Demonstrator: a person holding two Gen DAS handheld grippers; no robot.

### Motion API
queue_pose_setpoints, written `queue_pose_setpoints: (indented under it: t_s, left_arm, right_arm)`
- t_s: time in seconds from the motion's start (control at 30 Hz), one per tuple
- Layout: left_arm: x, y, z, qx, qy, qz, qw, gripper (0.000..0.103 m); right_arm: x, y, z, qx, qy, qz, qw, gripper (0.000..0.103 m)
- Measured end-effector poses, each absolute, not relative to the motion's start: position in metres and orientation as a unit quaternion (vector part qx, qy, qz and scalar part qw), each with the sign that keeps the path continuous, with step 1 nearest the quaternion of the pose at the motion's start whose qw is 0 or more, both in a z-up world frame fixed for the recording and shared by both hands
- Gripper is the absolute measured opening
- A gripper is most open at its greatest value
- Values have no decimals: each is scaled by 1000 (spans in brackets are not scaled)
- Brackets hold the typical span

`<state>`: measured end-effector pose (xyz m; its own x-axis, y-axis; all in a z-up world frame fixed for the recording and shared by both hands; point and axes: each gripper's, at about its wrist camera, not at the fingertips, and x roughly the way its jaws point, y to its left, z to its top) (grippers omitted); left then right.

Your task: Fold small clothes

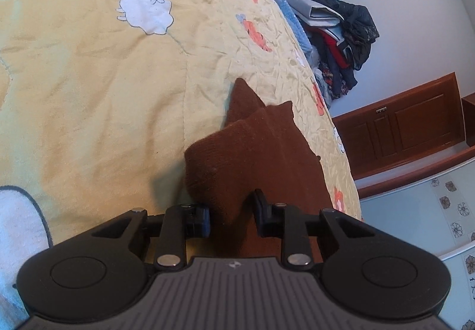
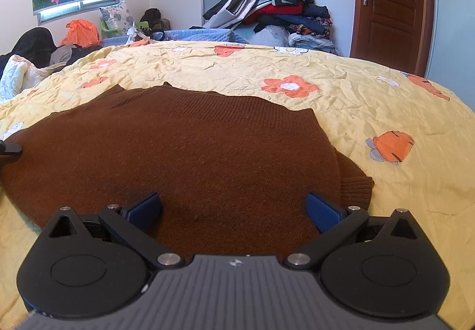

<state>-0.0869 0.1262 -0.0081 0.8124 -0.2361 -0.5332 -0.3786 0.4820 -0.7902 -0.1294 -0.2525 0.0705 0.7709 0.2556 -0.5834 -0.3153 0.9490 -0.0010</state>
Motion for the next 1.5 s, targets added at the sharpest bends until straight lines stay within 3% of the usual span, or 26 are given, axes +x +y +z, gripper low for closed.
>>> queue_pose_setpoints:
  t_s: [0.2,0.33,0.47,0.63,0.73,0.83,0.9,1.03,1.1,1.13,1.2,1.27,1.5]
  left_arm:
    - [-88,111,10,-418,298,65,856,9]
    - [-92,81,28,-301,275,69,910,7]
    - [-96,42,41,-148,245,72,955,7]
    - [-94,10,37,-9,234,63,970,6]
    - [-92,0,31,40,231,56,971,6]
    - [-92,-9,25,77,222,52,971,6]
    - [-89,-10,22,79,226,49,970,6]
    - [-86,-8,22,82,226,47,969,6]
    - [-85,-7,22,81,227,47,969,6]
    - [-86,-7,22,82,227,47,969,6]
    - [-86,-8,23,87,224,45,970,6]
    - [-87,-12,28,89,215,36,972,7]
    - [-95,-91,55,129,138,-90,978,7]
  right_arm:
    - [-119,-239,90,-45,338,134,930,103]
    - [-97,-206,130,71,364,242,897,103]
    - [-56,-141,144,111,416,346,834,103]
    - [-7,-47,130,45,520,367,770,103]
    - [-7,0,124,-52,531,358,766,103]
    - [-9,33,118,-132,538,364,749,95]
    - [-14,49,112,-172,544,365,736,82]
    - [-24,68,103,-246,517,367,733,70]
    - [-23,65,104,-256,504,367,739,51]
    - [-21,60,105,-253,500,371,741,47]
    - [-13,44,111,-221,500,383,745,31]
    - [-6,20,117,-167,502,400,748,25]
    - [-13,-154,169,42,433,396,809,22]
